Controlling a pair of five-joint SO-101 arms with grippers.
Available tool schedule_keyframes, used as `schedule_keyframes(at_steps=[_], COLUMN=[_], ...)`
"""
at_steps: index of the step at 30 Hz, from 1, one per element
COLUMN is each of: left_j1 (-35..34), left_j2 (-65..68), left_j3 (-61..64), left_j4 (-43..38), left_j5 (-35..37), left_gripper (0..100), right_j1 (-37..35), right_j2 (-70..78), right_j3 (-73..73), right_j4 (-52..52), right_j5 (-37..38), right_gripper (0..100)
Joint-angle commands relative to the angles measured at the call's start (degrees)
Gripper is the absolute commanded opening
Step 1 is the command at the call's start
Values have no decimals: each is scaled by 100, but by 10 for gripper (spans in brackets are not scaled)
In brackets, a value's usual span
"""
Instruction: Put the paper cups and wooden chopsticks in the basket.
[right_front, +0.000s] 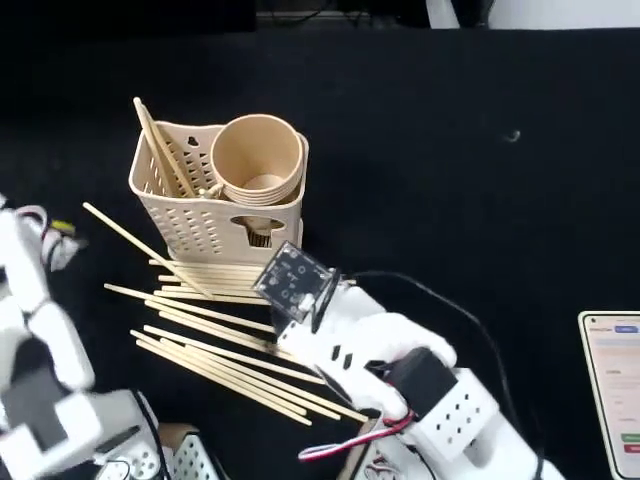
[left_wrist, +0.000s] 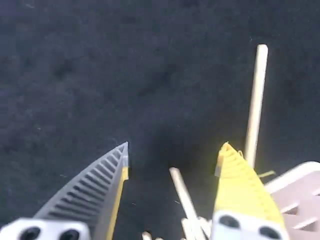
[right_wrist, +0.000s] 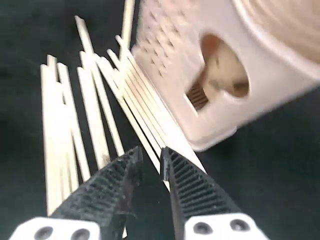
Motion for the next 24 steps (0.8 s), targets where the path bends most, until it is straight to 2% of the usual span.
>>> schedule_keyframes(at_steps=[1, 5, 12, 20, 24], left_j1=[479, 725, 971, 1191, 1156], left_j2=[1415, 2655, 4501, 6066, 6681], left_j3=[-2149, -3556, -5692, -7714, -8462], left_j4=[1037, 1442, 1934, 2629, 3314], left_j5=[396, 413, 668, 668, 624], left_gripper=[283, 283, 283, 278, 261], right_j1=[220, 211, 229, 229, 229], right_j2=[-382, -602, -760, -752, -769], right_j3=[716, 1393, 1508, 1516, 1552], right_j4=[-615, -835, -835, -835, -835], right_j5=[44, 35, 35, 35, 53], right_gripper=[75, 75, 75, 75, 75])
